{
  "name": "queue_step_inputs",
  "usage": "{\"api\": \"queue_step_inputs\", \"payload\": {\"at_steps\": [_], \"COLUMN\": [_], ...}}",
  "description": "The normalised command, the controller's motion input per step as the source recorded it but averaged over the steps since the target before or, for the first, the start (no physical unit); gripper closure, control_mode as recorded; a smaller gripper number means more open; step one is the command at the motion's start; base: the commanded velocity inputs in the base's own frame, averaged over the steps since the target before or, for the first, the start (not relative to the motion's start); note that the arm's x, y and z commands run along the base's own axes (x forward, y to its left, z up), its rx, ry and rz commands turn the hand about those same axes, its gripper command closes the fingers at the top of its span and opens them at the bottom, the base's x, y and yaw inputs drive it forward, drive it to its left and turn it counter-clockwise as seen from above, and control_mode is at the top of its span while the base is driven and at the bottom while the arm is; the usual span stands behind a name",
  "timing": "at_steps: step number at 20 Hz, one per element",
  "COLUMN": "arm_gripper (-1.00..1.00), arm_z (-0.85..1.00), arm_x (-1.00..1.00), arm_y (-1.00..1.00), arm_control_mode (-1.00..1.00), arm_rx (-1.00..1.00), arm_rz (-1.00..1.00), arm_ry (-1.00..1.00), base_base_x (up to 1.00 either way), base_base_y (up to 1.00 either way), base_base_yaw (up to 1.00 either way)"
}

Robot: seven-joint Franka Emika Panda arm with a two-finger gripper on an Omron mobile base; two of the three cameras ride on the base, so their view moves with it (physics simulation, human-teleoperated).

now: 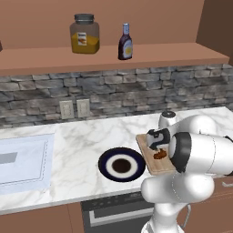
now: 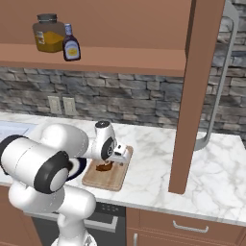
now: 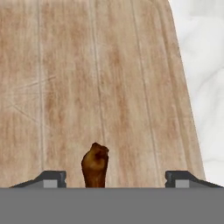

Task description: Pick the chicken drumstick from the plate and place it on the cutting board. Then pick the condiment bottle from the cabinet and place it next to the cutting board.

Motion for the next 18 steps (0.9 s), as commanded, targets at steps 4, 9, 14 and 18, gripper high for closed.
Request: {"api": "queue_step_inputs", "payload": {"at_steps": [4,9,14,18], "arm_gripper": [-1.00,-1.00,-1.00,-1.00], "arm_z": [0.05,0.21,0.27,0.30], "arm_x": [0.00,0.00,0.00,0.00], "arm_y": [0.00,0.00,0.00,0.00], "arm_control_mode": [-1.00,-1.00,-1.00,-1.00], "arm_rx": [0.00,0.00,0.00,0.01], "arm_rz": [0.00,0.00,0.00,0.00], "arm_ry": [0.00,0.00,0.00,0.00], "base_base_x": [0.00,0.00,0.00,0.00], "base_base_y": [0.00,0.00,0.00,0.00], "base_base_yaw": [0.00,0.00,0.00,0.00]}}
